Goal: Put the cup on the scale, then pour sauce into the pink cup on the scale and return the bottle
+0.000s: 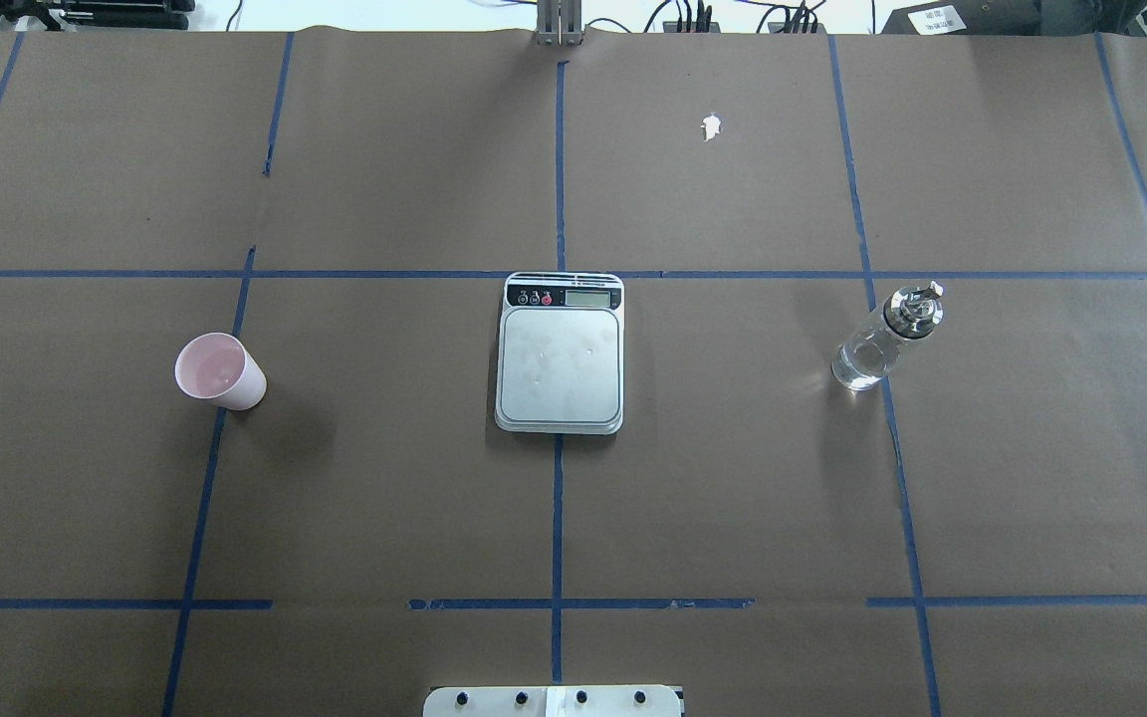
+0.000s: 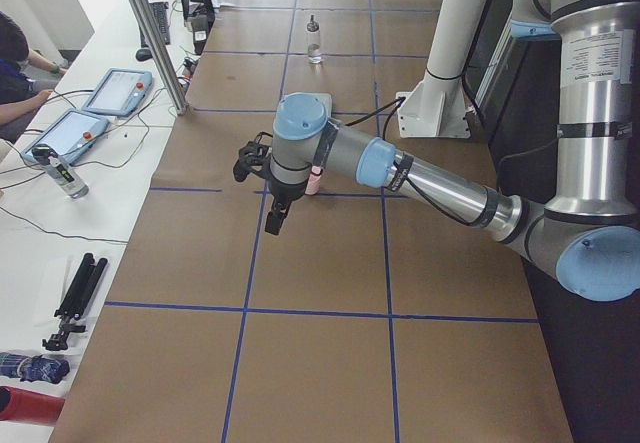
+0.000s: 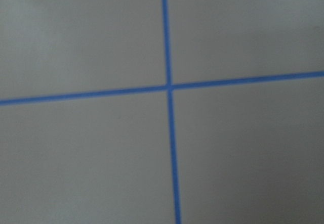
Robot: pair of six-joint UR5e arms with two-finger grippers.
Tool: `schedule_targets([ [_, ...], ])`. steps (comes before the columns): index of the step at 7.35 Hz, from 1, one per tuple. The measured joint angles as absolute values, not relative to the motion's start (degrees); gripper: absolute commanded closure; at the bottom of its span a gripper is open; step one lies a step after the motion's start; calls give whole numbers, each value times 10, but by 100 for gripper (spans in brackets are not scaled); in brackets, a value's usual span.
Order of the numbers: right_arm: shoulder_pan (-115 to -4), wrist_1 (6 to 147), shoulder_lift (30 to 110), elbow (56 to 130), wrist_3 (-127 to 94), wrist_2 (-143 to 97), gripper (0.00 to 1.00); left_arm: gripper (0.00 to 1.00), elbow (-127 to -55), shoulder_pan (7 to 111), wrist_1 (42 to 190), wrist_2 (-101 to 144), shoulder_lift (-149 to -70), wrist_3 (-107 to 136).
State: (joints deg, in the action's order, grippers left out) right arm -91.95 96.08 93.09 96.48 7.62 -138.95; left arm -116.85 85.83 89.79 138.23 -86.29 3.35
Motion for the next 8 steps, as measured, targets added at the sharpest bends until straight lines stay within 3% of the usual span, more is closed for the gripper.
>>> schedule_targets([
  [3, -920, 961, 931, 965, 77, -1389, 0, 0, -1176, 768, 973, 1408, -876, 224],
  [8, -920, 961, 919, 978, 72, -1393, 0, 0, -1160, 534, 1018, 1225, -922, 608],
])
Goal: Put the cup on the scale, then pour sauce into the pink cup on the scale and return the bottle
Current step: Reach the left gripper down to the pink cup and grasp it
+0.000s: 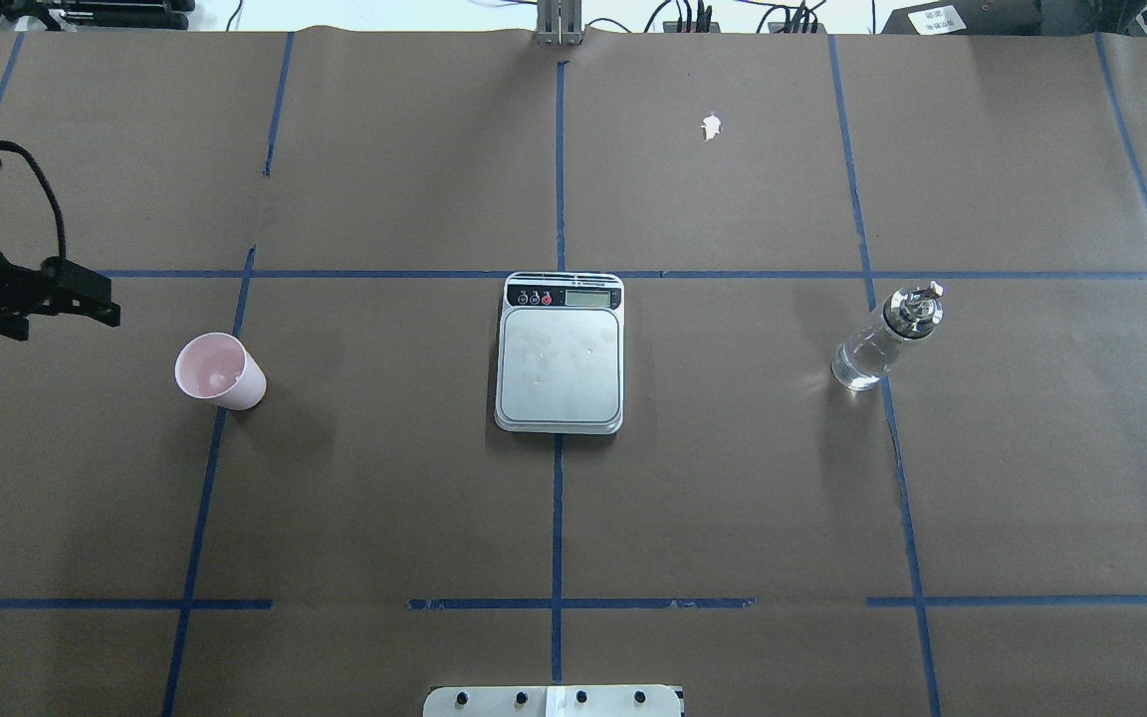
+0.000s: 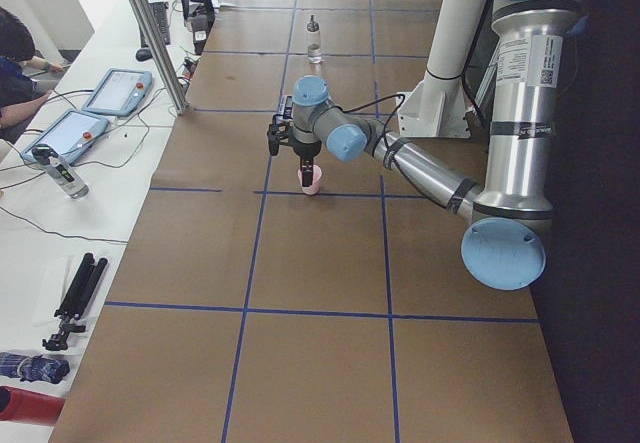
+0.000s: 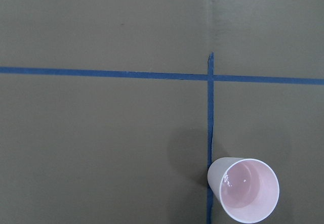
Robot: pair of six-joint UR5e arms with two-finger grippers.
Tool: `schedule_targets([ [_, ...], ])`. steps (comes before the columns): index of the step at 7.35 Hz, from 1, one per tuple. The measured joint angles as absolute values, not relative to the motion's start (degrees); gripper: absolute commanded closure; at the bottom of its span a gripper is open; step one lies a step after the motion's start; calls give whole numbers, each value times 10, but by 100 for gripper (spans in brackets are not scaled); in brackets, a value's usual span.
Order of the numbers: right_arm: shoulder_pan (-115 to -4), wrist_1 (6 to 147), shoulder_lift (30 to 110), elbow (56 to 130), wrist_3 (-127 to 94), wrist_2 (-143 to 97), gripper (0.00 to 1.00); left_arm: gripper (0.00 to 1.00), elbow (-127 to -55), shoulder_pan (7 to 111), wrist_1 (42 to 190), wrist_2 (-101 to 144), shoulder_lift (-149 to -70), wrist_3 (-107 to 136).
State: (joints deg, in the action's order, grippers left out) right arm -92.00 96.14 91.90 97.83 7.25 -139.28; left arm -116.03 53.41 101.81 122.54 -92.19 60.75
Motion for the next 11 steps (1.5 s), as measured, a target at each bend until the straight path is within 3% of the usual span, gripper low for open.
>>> schedule_targets([
  [5, -919, 961, 919, 988, 63, -1394, 0, 1, -1082, 447, 1071, 1169, -958, 718],
  [6, -919, 961, 919, 987, 62, -1395, 0, 3, -1072, 442, 1074, 1168, -964, 717],
  [7, -918, 961, 919, 987, 62, -1395, 0, 11, -1063, 440, 1081, 1167, -967, 717],
  [8, -918, 962, 918, 988, 62, -1395, 0, 28, -1052, 440, 1091, 1167, -968, 715],
  [10, -918, 962, 918, 990, 62, -1396, 0, 88, -1040, 440, 1102, 1167, -968, 712],
  [11, -918, 962, 919, 991, 62, -1396, 0, 100, -1039, 439, 1104, 1167, -968, 711],
])
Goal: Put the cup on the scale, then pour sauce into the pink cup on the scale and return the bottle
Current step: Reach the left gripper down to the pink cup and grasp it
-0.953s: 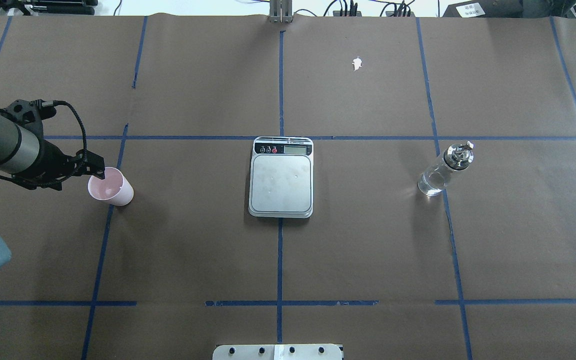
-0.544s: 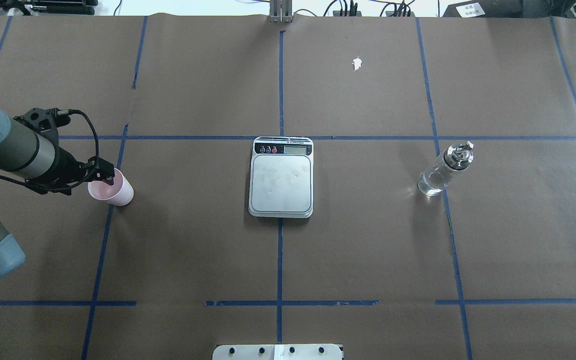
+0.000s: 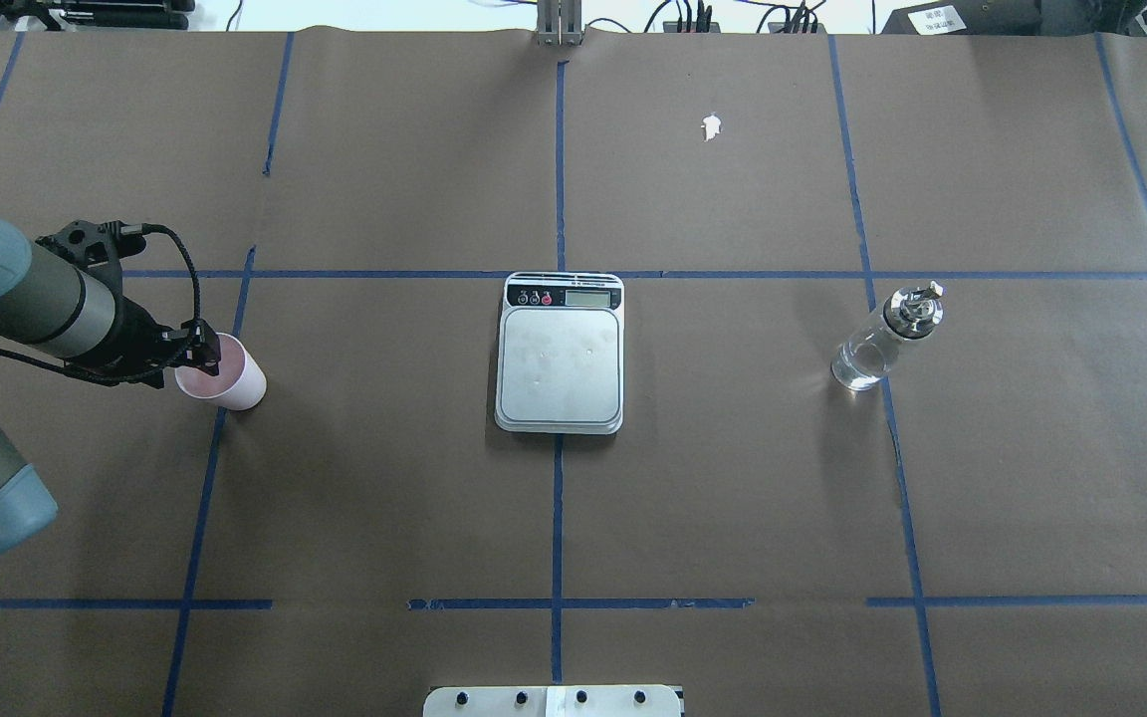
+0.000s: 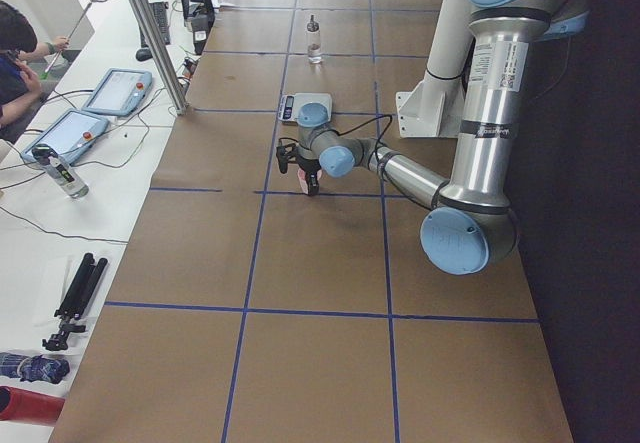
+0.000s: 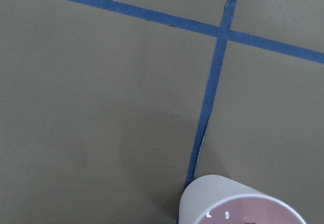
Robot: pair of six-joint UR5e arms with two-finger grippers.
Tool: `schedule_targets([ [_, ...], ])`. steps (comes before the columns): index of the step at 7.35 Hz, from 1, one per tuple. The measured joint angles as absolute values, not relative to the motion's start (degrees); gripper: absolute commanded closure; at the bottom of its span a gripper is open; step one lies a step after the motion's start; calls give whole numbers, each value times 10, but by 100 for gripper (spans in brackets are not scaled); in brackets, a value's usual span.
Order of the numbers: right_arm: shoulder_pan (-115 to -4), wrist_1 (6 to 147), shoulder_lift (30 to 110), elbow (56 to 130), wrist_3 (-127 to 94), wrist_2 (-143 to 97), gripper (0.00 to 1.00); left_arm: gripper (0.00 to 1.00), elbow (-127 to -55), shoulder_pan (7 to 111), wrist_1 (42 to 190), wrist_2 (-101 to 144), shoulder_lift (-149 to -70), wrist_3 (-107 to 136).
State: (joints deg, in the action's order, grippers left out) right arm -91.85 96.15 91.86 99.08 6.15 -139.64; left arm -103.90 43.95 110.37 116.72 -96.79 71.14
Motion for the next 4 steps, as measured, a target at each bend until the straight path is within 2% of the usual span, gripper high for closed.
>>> schedule_targets([
  [4, -918, 962, 918, 991, 62, -1396, 0, 100, -1064, 441, 1090, 1177, -968, 711],
])
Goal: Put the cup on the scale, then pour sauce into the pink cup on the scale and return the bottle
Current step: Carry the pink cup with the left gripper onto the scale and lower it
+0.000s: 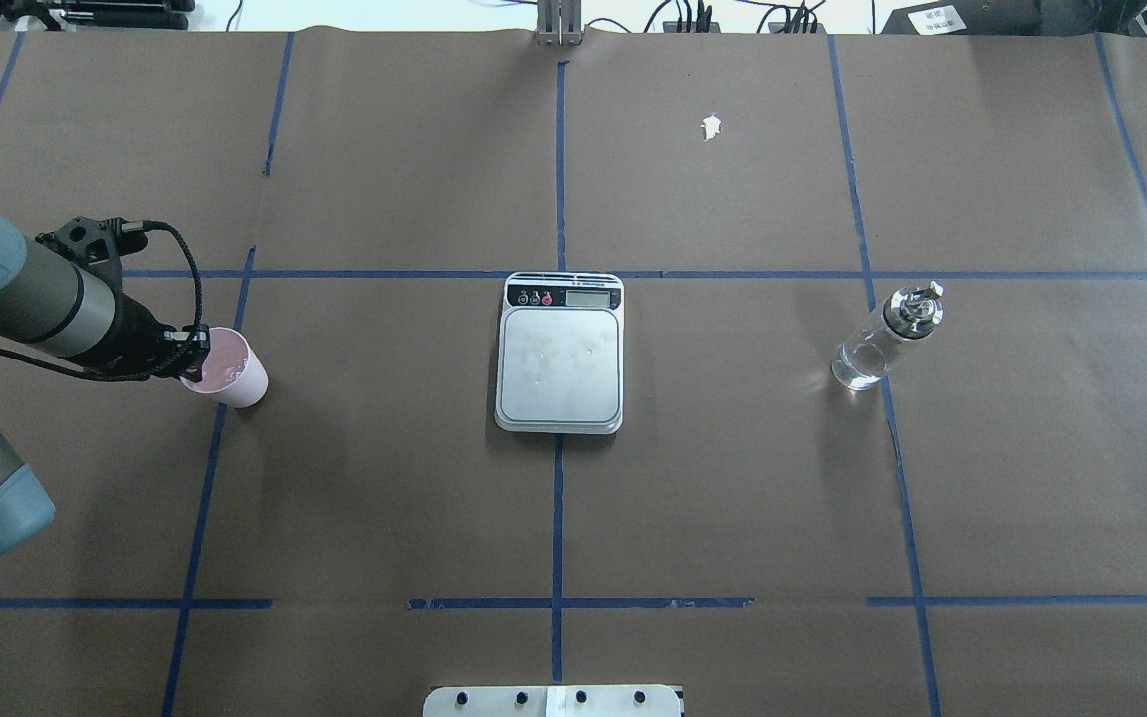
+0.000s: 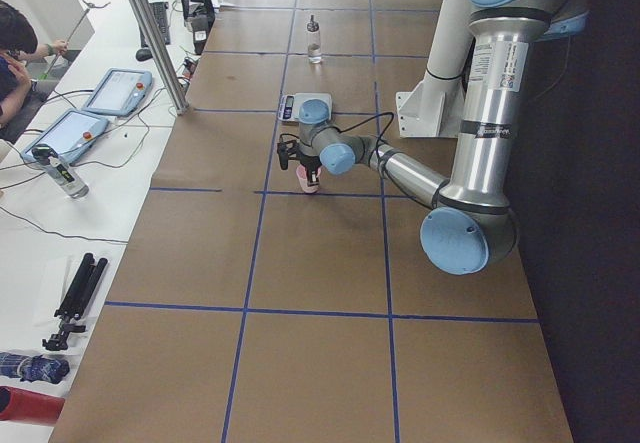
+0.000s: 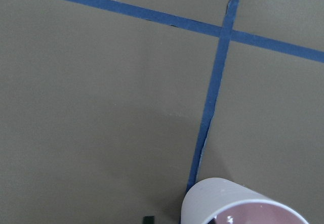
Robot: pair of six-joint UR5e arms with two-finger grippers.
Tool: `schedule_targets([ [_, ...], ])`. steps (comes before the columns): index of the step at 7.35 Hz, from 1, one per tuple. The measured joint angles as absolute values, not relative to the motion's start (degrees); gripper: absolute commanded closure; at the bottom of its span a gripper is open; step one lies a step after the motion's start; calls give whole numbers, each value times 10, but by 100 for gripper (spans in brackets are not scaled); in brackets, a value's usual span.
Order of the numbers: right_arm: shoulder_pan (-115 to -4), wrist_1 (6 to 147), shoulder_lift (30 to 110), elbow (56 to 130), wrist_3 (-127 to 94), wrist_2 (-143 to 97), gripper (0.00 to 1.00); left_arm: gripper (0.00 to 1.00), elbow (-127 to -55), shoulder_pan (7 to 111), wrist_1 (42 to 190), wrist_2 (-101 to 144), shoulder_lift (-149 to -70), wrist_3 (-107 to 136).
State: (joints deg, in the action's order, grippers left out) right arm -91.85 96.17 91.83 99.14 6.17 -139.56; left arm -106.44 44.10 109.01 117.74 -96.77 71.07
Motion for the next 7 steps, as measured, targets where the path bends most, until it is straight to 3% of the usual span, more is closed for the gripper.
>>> schedule_targets([
  [2, -918, 962, 917, 992, 62, -1395, 0, 100, -1115, 446, 997, 1190, -1000, 711],
  [4, -918, 962, 915, 992, 61, -1399, 0, 100, -1131, 445, 842, 1192, -1126, 716],
  [7, -918, 961, 914, 993, 58, -1399, 0, 100, -1045, 426, 784, 1189, -1291, 796],
])
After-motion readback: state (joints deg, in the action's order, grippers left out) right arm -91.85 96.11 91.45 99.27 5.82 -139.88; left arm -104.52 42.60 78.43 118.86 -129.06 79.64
